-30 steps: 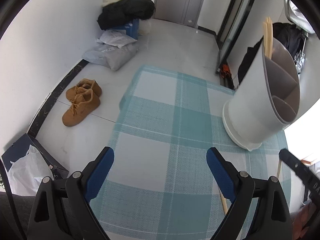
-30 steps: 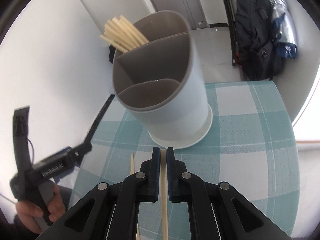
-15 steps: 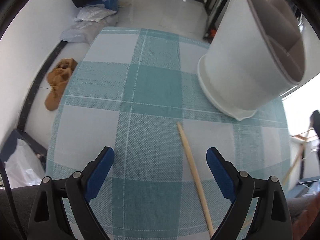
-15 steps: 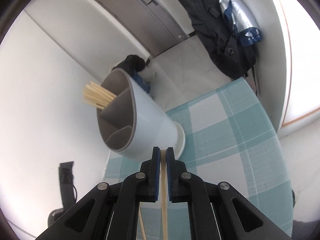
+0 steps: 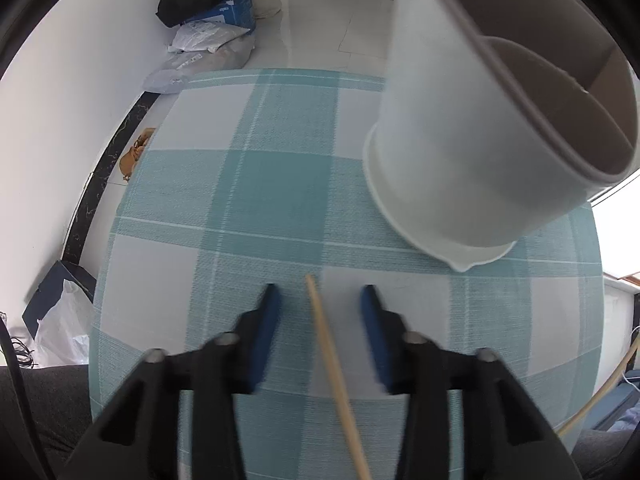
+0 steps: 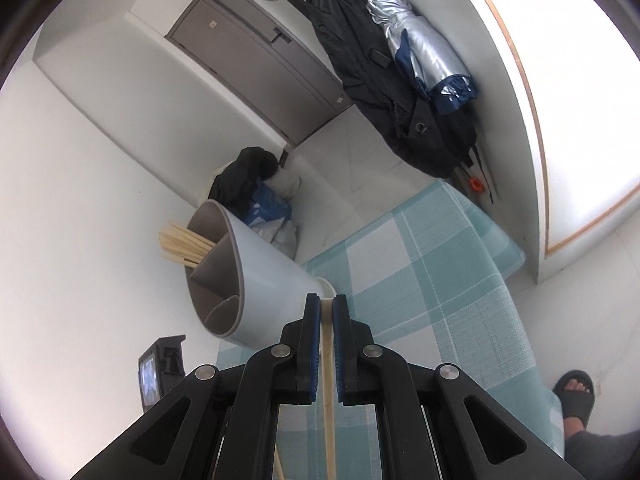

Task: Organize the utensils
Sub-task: 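Grasp the last chopstick with the left gripper while the right gripper holds its chopstick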

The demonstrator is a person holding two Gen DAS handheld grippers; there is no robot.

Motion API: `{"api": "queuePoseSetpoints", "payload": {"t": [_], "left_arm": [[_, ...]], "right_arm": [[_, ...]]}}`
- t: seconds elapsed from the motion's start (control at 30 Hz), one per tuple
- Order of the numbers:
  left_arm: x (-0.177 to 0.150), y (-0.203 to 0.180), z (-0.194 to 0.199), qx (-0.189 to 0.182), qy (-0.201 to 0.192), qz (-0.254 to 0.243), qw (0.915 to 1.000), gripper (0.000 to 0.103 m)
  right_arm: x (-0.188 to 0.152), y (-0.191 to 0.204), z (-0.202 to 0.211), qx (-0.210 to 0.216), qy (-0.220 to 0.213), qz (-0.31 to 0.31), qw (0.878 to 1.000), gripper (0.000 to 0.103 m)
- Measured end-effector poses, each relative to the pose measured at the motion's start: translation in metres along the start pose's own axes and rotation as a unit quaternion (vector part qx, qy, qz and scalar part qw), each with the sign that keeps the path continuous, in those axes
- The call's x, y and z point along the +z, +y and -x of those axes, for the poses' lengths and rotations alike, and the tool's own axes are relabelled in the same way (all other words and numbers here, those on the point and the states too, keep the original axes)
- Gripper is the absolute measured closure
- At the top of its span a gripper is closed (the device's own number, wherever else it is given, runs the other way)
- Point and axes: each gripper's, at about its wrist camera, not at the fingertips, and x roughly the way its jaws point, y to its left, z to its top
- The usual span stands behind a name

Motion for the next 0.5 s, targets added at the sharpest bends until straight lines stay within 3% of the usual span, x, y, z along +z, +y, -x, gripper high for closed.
{"api": "queuePoseSetpoints", "payload": {"t": [0.07,0.27,0.5], "left_arm": [[0.000,-0.005,0.000,-0.010,0.003,0.001,0.9999,0.101],[0.001,-0.005,0.002,-0.046,0.001,0.008,0.9989,0.102],[-0.012,-0.003,0.038,-0.071,-0.064,-0.004,0.9954,0.102]], "right_arm": [[0.001,-0.003,0.001,0.002,-0.001,-0.004,1.000,0.097],[0.000,-0.003,0.012,0.007,-0.006,-0.006,1.000,0.097],[-0.008,0.011,0.019,-0.002,-0.012,0.036,0.999,0.097]]}}
